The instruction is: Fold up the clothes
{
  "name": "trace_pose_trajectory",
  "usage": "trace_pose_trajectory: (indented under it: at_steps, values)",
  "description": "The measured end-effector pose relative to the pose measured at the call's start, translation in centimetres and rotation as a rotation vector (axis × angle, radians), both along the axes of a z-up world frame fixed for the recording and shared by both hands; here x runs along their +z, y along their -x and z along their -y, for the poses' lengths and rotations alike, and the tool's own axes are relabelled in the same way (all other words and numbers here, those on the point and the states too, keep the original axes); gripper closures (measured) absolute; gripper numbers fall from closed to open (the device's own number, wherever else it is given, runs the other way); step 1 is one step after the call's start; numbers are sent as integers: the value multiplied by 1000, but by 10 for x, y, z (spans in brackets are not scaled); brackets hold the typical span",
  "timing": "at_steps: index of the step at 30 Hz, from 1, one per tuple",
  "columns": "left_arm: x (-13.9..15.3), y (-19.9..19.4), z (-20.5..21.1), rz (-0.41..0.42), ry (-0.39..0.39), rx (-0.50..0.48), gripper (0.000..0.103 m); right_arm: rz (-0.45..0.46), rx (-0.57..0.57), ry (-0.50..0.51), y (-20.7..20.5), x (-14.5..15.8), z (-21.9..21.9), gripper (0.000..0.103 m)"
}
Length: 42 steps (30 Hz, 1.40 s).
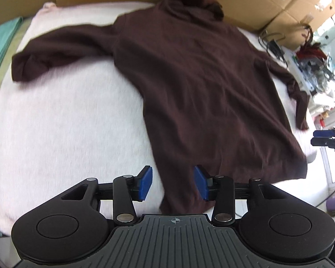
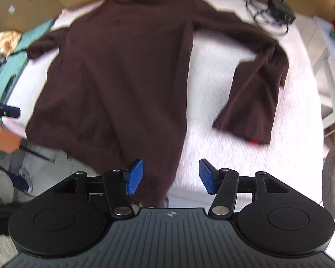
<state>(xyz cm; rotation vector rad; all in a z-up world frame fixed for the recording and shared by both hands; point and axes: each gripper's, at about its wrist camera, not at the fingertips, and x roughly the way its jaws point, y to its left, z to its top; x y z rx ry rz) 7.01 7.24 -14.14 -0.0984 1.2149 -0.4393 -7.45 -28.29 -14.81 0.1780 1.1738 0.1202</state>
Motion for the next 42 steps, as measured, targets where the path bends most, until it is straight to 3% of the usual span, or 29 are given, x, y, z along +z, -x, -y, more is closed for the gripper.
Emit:
trace_pose_trajectory:
  at_steps: [3, 8, 16, 21, 30, 37, 42]
  values:
    - [7, -23, 5, 34, 8, 23, 42, 71, -49, 0, -19, 10, -1, 43]
    - [34, -71, 11, 155, -26, 58, 26, 160, -46, -29, -65, 25, -1, 43]
    - [46, -172, 24, 220, -79, -36, 21, 261, -57, 36, -162, 44, -20, 42]
    - [32, -226, 34, 223, -138, -100, 16, 232, -65, 94, -214, 39, -19, 41]
    - [-19, -304, 53, 151, -237, -66, 16, 199, -58, 130, -297, -1, -3, 40]
    - [-49, -322, 66, 81, -259, -100, 16, 119, -77, 28, -345, -43, 27, 40]
    - [-57, -326, 71, 68, -272, -102, 16, 58, -38, 6, -352, -67, 32, 40]
